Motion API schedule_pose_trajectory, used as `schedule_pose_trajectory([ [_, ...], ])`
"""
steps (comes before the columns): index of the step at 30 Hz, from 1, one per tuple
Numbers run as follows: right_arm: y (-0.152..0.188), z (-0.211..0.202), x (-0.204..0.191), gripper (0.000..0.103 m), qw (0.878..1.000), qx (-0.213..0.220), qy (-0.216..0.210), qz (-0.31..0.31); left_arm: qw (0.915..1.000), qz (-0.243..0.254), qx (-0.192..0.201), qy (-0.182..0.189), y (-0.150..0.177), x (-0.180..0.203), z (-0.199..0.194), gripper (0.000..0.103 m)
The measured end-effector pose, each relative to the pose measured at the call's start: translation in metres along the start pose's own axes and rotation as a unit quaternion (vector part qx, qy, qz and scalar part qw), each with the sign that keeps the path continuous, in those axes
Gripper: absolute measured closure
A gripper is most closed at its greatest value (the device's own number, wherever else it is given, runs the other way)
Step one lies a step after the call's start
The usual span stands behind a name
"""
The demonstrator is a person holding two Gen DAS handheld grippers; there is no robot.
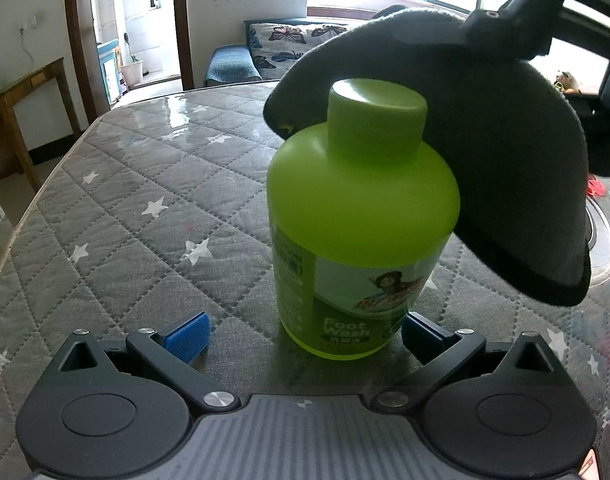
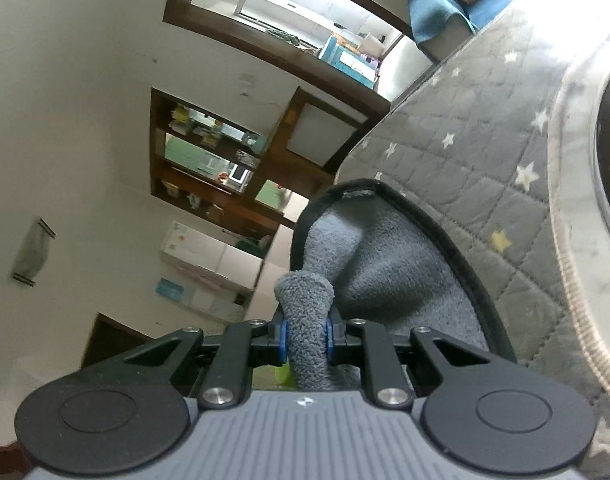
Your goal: Clean container
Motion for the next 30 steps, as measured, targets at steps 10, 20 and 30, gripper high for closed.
schedule_pose_trajectory([
  [10,0.008,0.014,0.053,0.087,0.997,-0.011,0.048,0.059,1.0,0.002,-0.007,0.005,0.02,-0.012,-0.016,0.0],
  [20,0.022,0.013,0.072,0.087,0.994,-0.018,0.066,0.086,1.0,0.004,-0.006,0.001,0.027,-0.01,-0.025,0.0],
  [30,0.009,-0.006,0.022,0.087,0.996,0.017,-0.02,0.082,0.9999,0.005,-0.007,-0.006,0.028,-0.01,-0.029,0.0],
])
Point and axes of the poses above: each gripper's, at about its wrist camera, not at the fingertips, and z roughly the way its jaws point, x to its right, y to its underside, the point moved 6 cm from there along z, roughly the way its jaws point, and after that the axes turned 8 degrees about x, right-handed, at the moved point
